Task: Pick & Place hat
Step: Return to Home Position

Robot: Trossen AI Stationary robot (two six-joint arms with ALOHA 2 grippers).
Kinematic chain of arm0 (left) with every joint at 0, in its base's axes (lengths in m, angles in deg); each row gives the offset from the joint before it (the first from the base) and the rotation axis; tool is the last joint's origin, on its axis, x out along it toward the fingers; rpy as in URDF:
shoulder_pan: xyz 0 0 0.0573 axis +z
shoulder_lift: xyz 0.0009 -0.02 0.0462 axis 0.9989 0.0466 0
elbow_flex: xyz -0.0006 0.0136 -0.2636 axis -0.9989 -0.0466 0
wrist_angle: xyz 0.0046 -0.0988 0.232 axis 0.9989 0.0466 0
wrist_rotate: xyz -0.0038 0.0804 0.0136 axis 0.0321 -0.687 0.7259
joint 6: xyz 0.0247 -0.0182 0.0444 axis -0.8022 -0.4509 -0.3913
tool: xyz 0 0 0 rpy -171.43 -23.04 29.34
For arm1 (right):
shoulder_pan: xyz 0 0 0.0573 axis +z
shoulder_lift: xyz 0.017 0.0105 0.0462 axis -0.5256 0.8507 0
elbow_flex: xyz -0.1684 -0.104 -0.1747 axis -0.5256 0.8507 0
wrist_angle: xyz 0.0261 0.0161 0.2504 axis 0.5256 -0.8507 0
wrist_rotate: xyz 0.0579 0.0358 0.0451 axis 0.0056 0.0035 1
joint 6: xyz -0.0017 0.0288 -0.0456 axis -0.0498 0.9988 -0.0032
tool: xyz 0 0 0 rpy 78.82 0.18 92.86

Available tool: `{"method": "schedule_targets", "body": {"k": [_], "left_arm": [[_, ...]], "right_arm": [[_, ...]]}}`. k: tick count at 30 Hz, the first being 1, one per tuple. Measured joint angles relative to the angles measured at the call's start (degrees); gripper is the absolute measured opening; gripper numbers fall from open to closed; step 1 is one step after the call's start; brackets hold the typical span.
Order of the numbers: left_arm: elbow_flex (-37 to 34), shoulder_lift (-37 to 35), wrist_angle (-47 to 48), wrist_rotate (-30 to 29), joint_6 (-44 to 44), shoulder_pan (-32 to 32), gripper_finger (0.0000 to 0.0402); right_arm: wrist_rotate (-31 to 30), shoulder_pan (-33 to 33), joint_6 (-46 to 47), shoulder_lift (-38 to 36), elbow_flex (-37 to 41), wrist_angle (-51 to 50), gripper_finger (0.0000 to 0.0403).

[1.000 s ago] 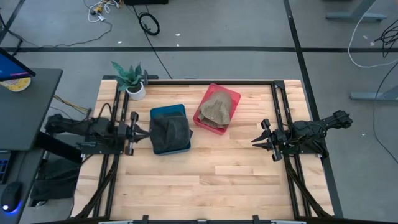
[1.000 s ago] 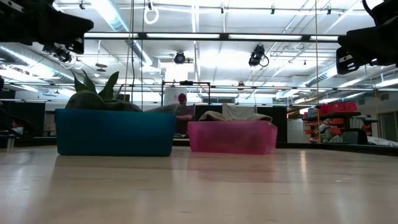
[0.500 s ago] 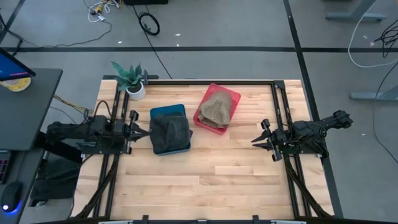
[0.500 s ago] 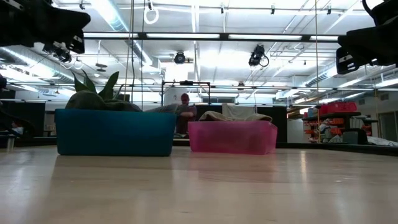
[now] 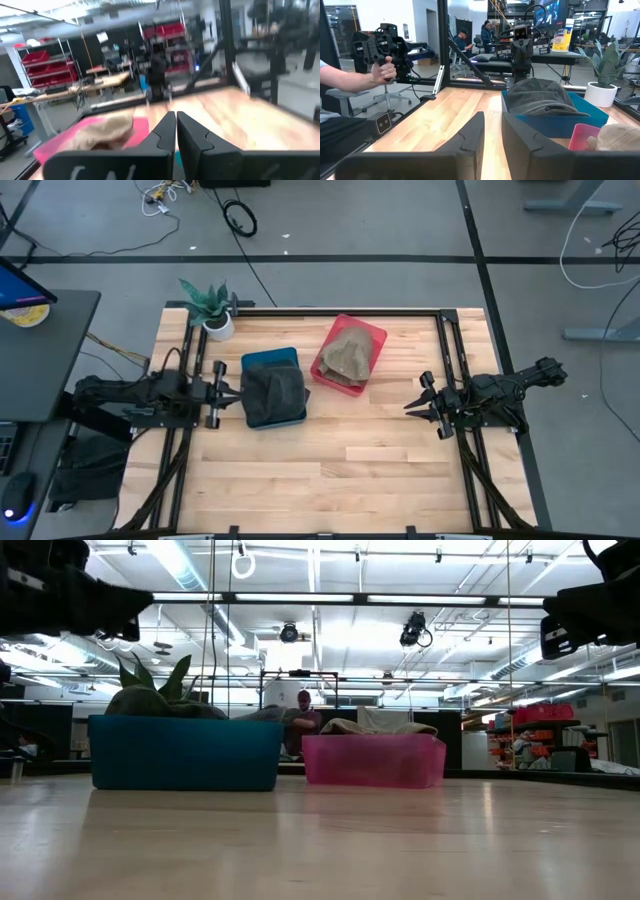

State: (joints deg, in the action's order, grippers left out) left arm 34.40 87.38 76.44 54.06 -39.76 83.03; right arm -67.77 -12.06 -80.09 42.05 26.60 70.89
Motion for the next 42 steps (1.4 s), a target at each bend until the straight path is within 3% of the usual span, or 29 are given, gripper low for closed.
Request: {"method": "schedule_targets", "body": {"k": [10, 42], "left_arm": [[0.0, 0.1, 5.7, -0.5, -2.7, 0.0, 0.0018], [0.0, 0.8, 4.4, -1.7, -0.7, 0.0, 0.0018]], "right_arm": [[0.0, 0.0, 0.0, 0.0, 0.0, 0.0, 0.0071], [0.0, 0.0, 0.0, 0.0, 0.0, 0.0, 0.0071]]}}
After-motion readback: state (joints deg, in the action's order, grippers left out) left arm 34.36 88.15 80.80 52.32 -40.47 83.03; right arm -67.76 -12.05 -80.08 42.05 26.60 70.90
